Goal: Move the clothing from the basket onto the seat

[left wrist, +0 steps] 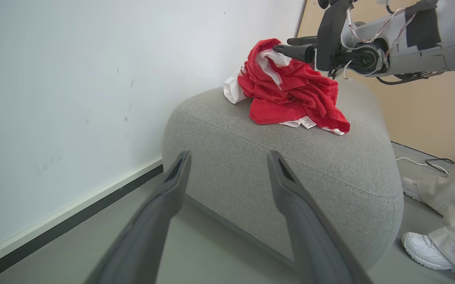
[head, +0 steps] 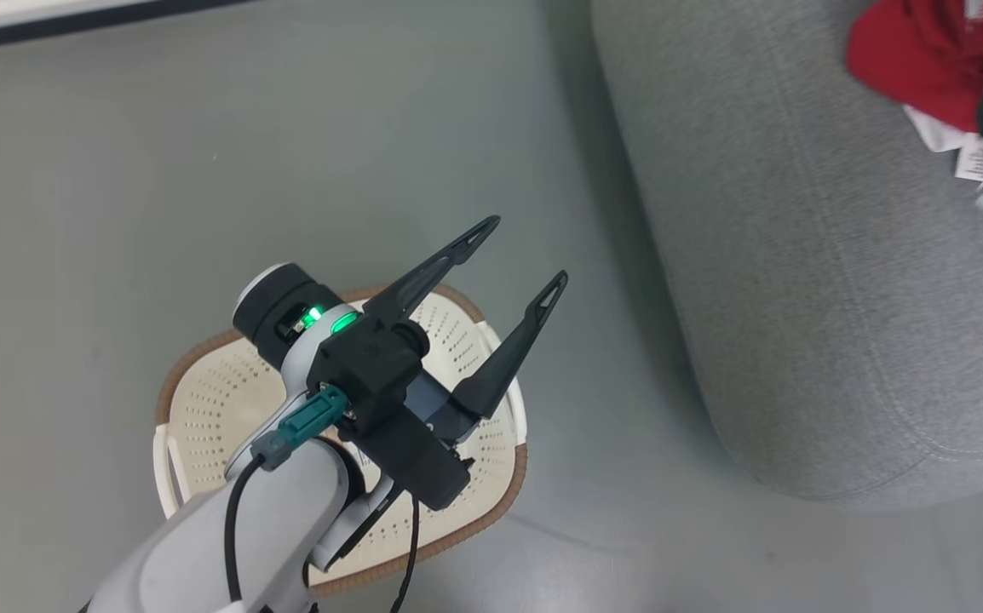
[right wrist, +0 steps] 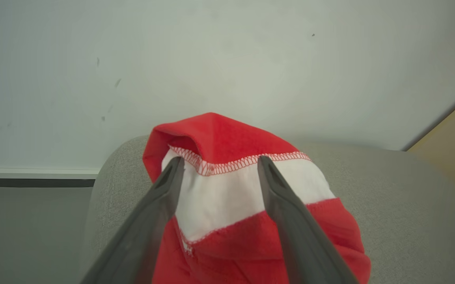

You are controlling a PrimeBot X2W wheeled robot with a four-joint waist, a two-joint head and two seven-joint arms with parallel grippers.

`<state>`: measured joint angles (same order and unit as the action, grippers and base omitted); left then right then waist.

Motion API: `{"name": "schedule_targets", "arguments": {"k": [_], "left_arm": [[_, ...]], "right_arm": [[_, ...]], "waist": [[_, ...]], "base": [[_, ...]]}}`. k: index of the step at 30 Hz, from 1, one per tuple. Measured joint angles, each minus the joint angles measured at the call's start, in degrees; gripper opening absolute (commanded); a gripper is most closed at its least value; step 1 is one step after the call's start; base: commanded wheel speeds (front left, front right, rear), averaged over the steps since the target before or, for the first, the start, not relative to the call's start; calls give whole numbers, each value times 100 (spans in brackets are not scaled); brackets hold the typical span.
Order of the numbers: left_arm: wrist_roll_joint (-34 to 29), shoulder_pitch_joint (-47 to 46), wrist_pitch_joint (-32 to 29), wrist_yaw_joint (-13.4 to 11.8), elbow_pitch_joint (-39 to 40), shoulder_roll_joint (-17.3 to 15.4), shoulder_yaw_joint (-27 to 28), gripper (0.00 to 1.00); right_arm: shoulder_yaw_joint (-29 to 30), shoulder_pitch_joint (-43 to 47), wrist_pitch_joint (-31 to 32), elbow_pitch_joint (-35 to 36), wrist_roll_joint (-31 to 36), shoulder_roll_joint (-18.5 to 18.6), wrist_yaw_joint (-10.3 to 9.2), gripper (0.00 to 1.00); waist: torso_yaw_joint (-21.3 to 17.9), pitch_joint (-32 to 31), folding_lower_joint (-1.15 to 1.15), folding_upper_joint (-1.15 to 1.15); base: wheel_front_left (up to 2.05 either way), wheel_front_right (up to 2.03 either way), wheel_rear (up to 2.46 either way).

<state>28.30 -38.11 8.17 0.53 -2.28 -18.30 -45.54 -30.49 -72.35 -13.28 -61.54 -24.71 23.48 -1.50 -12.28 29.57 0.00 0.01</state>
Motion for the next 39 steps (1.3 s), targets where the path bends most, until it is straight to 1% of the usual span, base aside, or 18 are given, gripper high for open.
{"name": "schedule_targets", "arguments": {"k": [4,7,9,15,17,21,24,29,32,35,39], "left_arm": [[62,165,69,5,-147,4,1,100],[108,239,157,56,-299,25,0,100],[211,260,215,56,-371,34,19,100],[421,620,324,47,-664,76,89,100],[450,718,357,37,-739,124,134,100],[655,959,422,-62,-907,214,236,100],[723,1169,465,-155,-979,229,314,100],[803,1560,514,-368,-1003,226,522,100],[840,1718,552,-433,-1007,209,620,100],[880,1960,557,-534,-1011,145,805,100],[993,2270,583,-619,-1013,-29,1084,100]], "right_arm": [[-62,230,-46,-49,4,-162,91,100],[-81,350,-74,-77,4,-189,151,100],[-112,447,-94,-77,4,-221,163,100],[-146,779,-101,-41,7,-297,313,100],[-143,918,-102,-7,5,-302,355,100],[-152,1272,-102,151,5,-350,407,100],[-147,1534,-102,349,4,-383,455,100],[-121,1984,-102,723,1,-416,456,100],[-102,2178,-111,888,-2,-443,455,100],[-77,2496,-119,1194,-4,-541,445,100],[-49,2919,-120,1618,-5,-655,355,100]], "waist": [[-111,-199,0,0],[-184,-384,0,0],[-224,-521,-1,-1],[-303,-986,-1,0],[-309,-1148,-1,-1],[-285,-1479,-1,-1],[-228,-1723,-2,-1],[-39,-2066,-2,-2],[77,-2161,-2,-1],[259,-2297,-2,-1],[492,-2472,-1,-1]], "base": [[0,0,0],[0,0,0],[0,0,0],[0,0,0],[0,0,0],[0,0,0],[0,0,0],[0,0,0],[0,0,0],[0,0,0],[0,0,0]]}}
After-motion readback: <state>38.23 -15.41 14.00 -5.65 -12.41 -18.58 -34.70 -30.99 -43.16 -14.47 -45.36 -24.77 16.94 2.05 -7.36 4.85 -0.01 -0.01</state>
